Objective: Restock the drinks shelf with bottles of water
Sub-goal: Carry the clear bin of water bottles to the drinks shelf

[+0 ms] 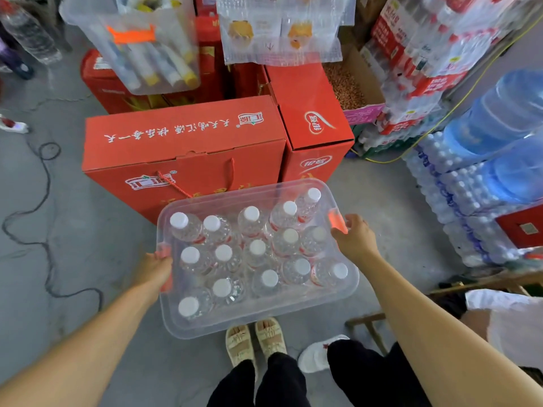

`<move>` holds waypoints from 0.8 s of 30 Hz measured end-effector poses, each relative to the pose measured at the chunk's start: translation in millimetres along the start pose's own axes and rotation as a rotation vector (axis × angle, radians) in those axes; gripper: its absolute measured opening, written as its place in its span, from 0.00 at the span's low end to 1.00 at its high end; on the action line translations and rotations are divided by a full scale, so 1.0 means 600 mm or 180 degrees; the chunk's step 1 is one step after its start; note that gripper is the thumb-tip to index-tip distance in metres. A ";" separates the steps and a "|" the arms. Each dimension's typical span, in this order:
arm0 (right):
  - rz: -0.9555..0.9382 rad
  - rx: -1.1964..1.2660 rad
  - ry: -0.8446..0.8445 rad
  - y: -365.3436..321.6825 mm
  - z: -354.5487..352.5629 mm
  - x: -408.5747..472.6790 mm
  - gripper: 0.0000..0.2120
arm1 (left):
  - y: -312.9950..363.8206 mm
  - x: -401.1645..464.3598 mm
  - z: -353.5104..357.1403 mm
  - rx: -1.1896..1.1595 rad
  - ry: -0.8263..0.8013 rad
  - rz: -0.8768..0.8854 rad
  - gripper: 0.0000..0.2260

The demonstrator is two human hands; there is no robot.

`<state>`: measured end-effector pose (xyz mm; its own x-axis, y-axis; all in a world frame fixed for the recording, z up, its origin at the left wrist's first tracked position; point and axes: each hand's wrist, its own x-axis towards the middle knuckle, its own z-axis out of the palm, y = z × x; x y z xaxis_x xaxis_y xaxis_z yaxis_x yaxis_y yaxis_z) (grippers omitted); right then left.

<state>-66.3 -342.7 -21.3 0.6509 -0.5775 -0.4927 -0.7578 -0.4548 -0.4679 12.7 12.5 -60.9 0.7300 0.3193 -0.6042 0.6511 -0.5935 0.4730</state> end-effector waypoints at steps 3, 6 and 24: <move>-0.0033 -0.0120 -0.0035 0.007 0.014 0.023 0.16 | -0.015 0.004 0.007 0.0047 0.0002 0.0076 0.16; -0.0078 -0.0289 -0.0052 0.011 0.025 0.042 0.17 | -0.012 -0.001 0.014 0.0212 0.0135 0.0169 0.19; -0.0319 -0.0161 0.0398 0.033 0.065 0.079 0.10 | -0.022 0.000 0.040 0.0474 0.0897 0.0658 0.15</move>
<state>-48.5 -352.8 -82.5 0.7149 -0.6060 -0.3488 -0.6927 -0.5462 -0.4710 -1.0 2.9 -82.8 0.8848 0.3600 -0.2960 0.4620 -0.7609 0.4556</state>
